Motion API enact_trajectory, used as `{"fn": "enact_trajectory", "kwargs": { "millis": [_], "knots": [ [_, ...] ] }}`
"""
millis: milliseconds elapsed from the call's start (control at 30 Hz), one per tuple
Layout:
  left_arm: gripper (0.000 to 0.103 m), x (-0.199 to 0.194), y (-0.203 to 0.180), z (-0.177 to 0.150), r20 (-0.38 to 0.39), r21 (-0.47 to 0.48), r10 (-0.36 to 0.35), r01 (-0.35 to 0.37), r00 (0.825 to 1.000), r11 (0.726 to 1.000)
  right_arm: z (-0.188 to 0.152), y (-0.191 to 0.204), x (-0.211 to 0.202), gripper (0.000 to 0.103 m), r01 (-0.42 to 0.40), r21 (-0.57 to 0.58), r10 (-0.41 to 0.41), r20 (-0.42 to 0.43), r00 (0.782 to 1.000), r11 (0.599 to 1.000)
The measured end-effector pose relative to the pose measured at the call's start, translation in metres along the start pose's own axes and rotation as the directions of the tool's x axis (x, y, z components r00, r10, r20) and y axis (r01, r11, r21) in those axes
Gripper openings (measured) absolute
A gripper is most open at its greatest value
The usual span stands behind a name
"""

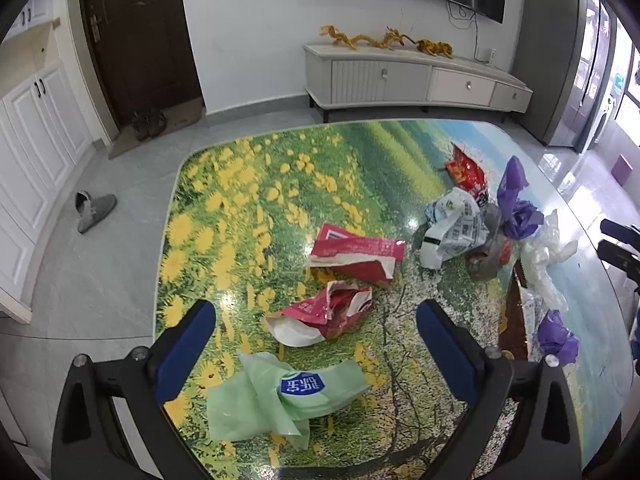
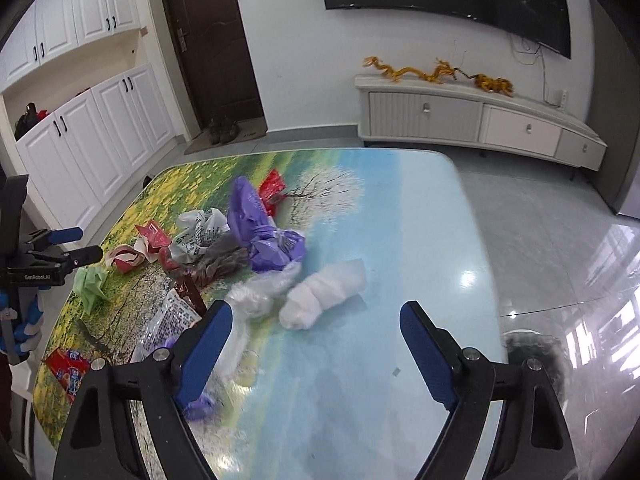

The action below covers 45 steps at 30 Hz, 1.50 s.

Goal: Collect trash
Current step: 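Grasp the white plastic bag with the right gripper while the left gripper grasps a red wrapper, then carry the white bag to the bin and open the right gripper while the left drops the red wrapper in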

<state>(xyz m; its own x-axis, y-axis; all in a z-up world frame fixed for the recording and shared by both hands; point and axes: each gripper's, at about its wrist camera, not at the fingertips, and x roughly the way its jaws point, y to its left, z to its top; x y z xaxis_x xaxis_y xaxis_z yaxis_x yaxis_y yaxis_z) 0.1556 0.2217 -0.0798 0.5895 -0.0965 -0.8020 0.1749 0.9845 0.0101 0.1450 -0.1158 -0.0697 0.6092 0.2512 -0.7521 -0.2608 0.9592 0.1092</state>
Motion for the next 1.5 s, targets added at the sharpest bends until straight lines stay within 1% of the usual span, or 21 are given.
{"fn": "enact_trajectory", "kwargs": {
  "millis": [67,133,167,267,300,367,400,433,467,500,533,567,633,733,833,967,1067,1167,1300,1367,1500],
  "knots": [
    [0.099,0.008,0.002,0.001,-0.016,0.005,-0.008,0.008,1.000,1.000,0.003,-0.001,0.015,0.080,-0.018,0.017,0.018,-0.024,1.000,1.000],
    [0.094,0.015,0.001,0.004,-0.032,0.014,-0.022,0.022,0.999,1.000,0.004,-0.007,0.027,0.069,-0.041,0.063,0.044,-0.052,0.998,0.997],
    [0.093,0.018,0.001,0.005,-0.039,0.016,-0.027,0.028,0.999,0.999,0.003,-0.013,0.031,0.066,-0.055,0.097,0.061,-0.059,0.996,0.994],
    [0.091,0.025,-0.002,0.007,-0.063,0.034,-0.028,0.030,0.998,0.999,0.002,-0.023,0.038,0.059,-0.067,0.159,0.078,-0.058,0.995,0.985],
    [0.089,0.029,-0.003,0.007,-0.074,0.042,-0.025,0.028,0.997,0.999,0.002,-0.026,0.039,0.054,-0.070,0.172,0.081,-0.058,0.995,0.983],
    [0.074,0.037,-0.004,0.008,-0.098,0.047,-0.027,0.032,0.995,0.998,0.003,-0.031,0.044,0.051,-0.075,0.193,0.089,-0.065,0.994,0.978],
    [0.070,0.041,-0.004,0.007,-0.107,0.045,-0.028,0.033,0.994,0.998,0.003,-0.032,0.046,0.049,-0.077,0.196,0.092,-0.069,0.993,0.978],
    [0.063,0.046,-0.004,0.007,-0.119,0.041,-0.032,0.037,0.992,0.998,0.003,-0.033,0.048,0.047,-0.079,0.199,0.095,-0.073,0.993,0.977],
    [0.055,0.049,-0.003,0.007,-0.126,0.038,-0.036,0.041,0.991,0.998,0.003,-0.033,0.049,0.046,-0.081,0.200,0.098,-0.076,0.992,0.976],
    [0.052,0.051,-0.004,0.007,-0.131,0.035,-0.040,0.045,0.991,0.998,0.003,-0.032,0.053,0.045,-0.081,0.199,0.098,-0.079,0.992,0.977],
    [0.044,0.052,-0.004,0.007,-0.136,0.034,-0.044,0.049,0.990,0.998,0.002,-0.033,0.055,0.045,-0.082,0.201,0.100,-0.084,0.991,0.976],
    [0.040,0.052,-0.005,0.007,-0.135,0.036,-0.047,0.052,0.990,0.998,0.003,-0.034,0.059,0.044,-0.082,0.200,0.101,-0.087,0.991,0.976],
    [0.032,0.050,-0.008,0.009,-0.125,0.037,-0.045,0.050,0.991,0.998,0.003,-0.033,0.062,0.038,-0.085,0.194,0.104,-0.090,0.991,0.977],
    [0.032,0.043,-0.009,0.012,-0.095,0.020,-0.038,0.040,0.995,0.999,0.001,-0.034,0.062,0.025,-0.108,0.188,0.126,-0.090,0.988,0.976],
    [0.031,0.032,-0.011,0.014,-0.068,0.004,-0.041,0.042,0.997,0.999,-0.002,-0.036,0.057,0.019,-0.122,0.189,0.140,-0.085,0.986,0.974],
    [0.030,0.011,-0.016,0.015,-0.027,-0.010,-0.041,0.040,0.999,0.999,-0.008,-0.040,0.041,0.017,-0.139,0.197,0.152,-0.052,0.987,0.971],
    [0.030,-0.010,-0.021,0.016,0.009,-0.022,-0.040,0.041,0.999,0.999,-0.012,-0.045,0.022,0.016,-0.161,0.202,0.167,-0.009,0.986,0.966],
    [0.030,-0.031,-0.032,0.024,0.056,-0.041,-0.061,0.063,0.997,0.997,-0.014,-0.052,-0.002,0.016,-0.171,0.190,0.167,0.039,0.985,0.967],
    [0.030,-0.055,-0.069,0.041,0.132,-0.009,-0.109,0.111,0.985,0.994,-0.019,-0.070,-0.035,0.016,-0.152,0.189,0.135,0.102,0.986,0.970],
    [0.030,-0.061,-0.099,0.052,0.153,0.029,-0.155,0.152,0.976,0.988,-0.023,-0.086,-0.050,0.016,-0.139,0.209,0.113,0.130,0.985,0.968],
    [0.029,-0.063,-0.171,0.069,0.158,0.127,-0.267,0.249,0.951,0.960,-0.034,-0.126,-0.075,0.016,-0.092,0.258,0.050,0.166,0.985,0.962]
  ]
}}
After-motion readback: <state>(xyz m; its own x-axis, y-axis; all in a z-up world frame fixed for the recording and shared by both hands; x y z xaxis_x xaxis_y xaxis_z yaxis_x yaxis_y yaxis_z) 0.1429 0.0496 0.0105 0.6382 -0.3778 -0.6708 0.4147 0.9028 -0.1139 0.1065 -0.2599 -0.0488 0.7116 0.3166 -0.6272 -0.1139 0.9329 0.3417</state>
